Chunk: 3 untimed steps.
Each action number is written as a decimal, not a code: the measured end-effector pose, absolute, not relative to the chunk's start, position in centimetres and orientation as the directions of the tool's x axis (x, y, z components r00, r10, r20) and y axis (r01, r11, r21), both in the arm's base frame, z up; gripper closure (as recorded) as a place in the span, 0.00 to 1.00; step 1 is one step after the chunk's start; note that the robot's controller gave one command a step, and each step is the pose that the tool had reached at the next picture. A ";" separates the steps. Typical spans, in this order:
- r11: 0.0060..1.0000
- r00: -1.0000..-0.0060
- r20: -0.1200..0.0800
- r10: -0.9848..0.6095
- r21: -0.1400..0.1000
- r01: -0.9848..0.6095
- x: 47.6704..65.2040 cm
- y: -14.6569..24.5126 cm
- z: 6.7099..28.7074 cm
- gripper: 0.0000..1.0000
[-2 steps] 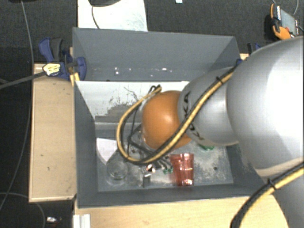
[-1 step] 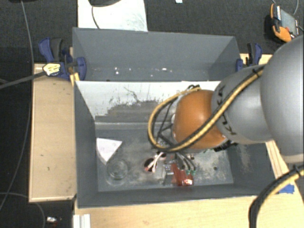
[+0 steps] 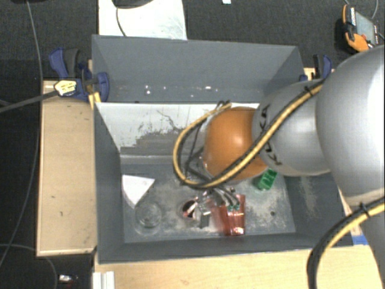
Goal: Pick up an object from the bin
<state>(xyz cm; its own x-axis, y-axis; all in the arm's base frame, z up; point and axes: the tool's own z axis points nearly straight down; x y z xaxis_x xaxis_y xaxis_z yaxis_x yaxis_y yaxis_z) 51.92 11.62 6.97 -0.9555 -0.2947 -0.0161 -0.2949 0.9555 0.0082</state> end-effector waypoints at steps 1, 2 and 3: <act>0.993 -0.993 -0.017 -0.121 0.004 -0.121 51.6 5.1 7.1 0.00; 0.965 -0.965 -0.014 -0.263 0.009 -0.263 49.0 5.3 9.8 1.00; 0.965 -0.965 -0.014 -0.262 0.010 -0.262 49.0 5.3 9.8 1.00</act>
Offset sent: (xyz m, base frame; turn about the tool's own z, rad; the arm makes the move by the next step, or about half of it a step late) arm -0.0299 -0.0637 0.0281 0.0293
